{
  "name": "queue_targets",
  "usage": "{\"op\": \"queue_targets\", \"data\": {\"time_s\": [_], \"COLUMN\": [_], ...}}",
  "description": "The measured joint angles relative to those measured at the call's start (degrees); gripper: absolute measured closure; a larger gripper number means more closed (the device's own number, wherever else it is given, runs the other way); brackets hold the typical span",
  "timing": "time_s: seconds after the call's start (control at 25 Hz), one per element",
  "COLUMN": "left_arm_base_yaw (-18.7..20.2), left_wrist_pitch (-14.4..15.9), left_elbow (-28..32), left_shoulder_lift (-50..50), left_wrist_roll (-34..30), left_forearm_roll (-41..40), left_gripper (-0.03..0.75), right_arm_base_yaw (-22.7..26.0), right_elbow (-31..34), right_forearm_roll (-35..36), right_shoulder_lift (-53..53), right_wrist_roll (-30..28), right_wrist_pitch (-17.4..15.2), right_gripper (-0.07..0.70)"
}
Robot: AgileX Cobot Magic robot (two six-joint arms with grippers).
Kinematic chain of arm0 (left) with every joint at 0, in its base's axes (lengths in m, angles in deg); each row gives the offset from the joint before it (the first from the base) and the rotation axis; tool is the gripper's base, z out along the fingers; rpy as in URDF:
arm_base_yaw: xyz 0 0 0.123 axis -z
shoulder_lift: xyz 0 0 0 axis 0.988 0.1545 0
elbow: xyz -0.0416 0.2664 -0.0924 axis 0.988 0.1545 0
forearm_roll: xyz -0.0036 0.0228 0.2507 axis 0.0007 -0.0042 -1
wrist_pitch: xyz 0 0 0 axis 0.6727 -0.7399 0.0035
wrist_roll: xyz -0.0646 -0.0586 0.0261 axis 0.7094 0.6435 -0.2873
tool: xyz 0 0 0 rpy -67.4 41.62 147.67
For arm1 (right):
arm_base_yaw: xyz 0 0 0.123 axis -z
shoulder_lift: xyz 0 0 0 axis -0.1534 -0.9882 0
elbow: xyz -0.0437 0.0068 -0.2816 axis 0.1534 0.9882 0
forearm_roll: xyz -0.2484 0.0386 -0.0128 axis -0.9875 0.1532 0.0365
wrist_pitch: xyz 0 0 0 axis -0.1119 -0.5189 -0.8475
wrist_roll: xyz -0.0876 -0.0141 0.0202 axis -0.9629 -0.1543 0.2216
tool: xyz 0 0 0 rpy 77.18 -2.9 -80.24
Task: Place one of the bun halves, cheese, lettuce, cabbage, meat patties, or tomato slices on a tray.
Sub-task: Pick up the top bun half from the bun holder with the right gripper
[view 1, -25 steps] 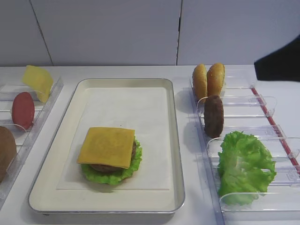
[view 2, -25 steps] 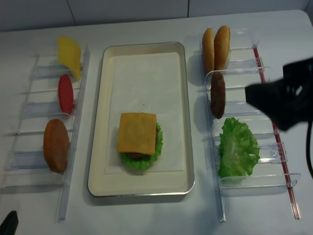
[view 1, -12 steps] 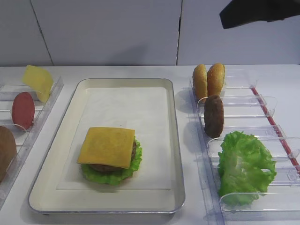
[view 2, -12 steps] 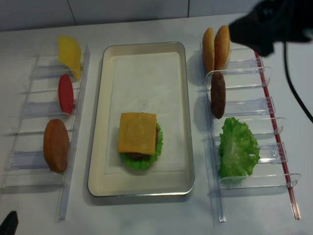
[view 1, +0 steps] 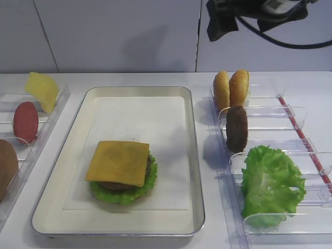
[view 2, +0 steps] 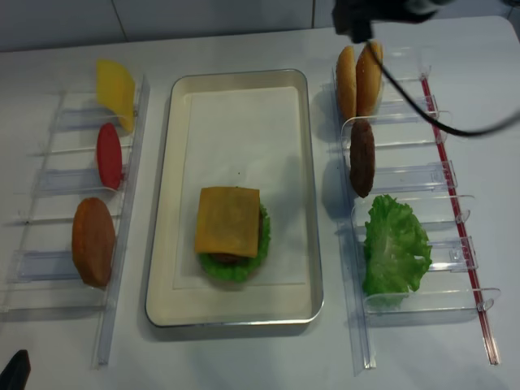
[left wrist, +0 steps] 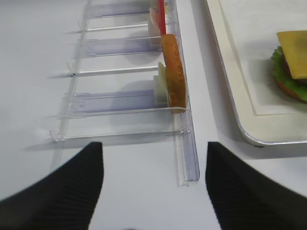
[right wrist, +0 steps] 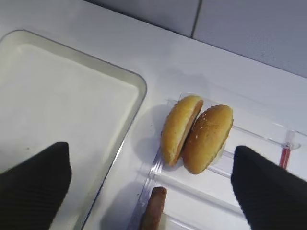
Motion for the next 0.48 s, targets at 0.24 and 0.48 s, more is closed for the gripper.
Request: {"op": "queue_targets", "data": {"time_s": [0.24,0.48], "left_arm_base_yaw": [0.0,0.0], "left_wrist_pitch": [0.0,0.0], "left_elbow": [0.0,0.0], "left_shoulder_lift": [0.0,0.0], "left_wrist_roll": [0.0,0.0], "left_forearm_roll": [0.0,0.0], "left_gripper": [0.25,0.25], "right_arm_base_yaw": [-3.97,-4.09], "right_elbow": [-6.49,-8.4], "right_forearm_roll": [-14.14,-16.8], "right_shoulder_lift": [-8.91,-15.49], "right_wrist_roll": [15.7,21.0], "right_wrist_pitch": [-0.22,-1.11], "right_gripper": [0.02,0.143]}}
